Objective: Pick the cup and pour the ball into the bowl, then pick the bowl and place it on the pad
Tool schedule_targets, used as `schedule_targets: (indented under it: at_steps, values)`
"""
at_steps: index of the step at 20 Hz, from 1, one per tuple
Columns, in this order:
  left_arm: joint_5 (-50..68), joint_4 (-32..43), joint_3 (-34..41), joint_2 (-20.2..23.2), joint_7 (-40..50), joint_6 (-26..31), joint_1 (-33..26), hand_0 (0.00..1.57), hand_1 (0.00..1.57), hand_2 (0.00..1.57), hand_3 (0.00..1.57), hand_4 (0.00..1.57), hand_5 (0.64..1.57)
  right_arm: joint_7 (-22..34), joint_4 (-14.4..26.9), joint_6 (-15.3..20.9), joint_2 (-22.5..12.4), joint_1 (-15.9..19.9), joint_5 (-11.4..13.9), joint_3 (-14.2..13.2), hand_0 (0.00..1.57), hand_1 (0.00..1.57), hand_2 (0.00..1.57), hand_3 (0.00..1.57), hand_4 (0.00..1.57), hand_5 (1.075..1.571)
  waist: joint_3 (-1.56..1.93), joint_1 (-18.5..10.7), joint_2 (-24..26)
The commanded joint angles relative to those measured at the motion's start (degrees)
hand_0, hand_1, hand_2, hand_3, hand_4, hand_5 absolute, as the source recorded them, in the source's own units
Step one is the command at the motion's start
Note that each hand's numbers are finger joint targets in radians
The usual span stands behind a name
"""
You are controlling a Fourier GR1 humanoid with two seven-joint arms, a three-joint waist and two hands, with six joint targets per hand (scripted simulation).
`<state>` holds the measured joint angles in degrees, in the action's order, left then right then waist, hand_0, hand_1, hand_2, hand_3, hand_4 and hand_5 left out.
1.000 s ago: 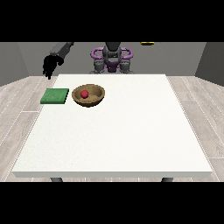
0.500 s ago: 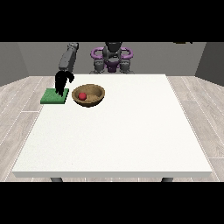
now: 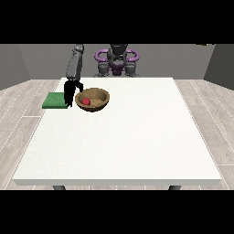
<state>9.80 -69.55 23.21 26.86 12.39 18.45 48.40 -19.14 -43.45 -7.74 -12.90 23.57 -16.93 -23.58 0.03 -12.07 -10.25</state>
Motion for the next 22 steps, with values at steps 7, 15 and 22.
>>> schedule_targets:
  at_steps: [7, 15, 22]
  values:
    - [4.9, -6.3, 2.4, 4.2, 1.4, 1.1, -0.6, 0.00, 0.00, 0.00, 0.00, 1.01, 1.534, -8.7, 9.9, 0.5, -1.4, 5.2, 0.4, -1.3, 0.00, 0.00, 0.00, 0.00, 0.48, 1.549, 0.04, -1.5, -6.2]
    - [6.4, -6.8, 2.6, 5.1, 1.4, 2.2, -4.4, 0.00, 0.00, 0.00, 0.00, 1.02, 1.537, -5.9, 10.6, 2.0, 0.2, 7.9, 1.3, 1.1, 0.00, 0.00, 0.00, 0.00, 0.45, 1.550, -0.01, -0.5, -3.9]
    - [10.0, -9.7, 4.6, 8.0, 2.8, 3.7, -2.7, 0.00, 0.00, 0.00, 0.00, 1.02, 1.535, -7.8, 15.9, 8.1, -1.5, 3.8, 0.7, -2.6, 0.88, 0.88, 0.58, 0.00, 0.61, 1.514, 0.08, -2.8, -8.6]
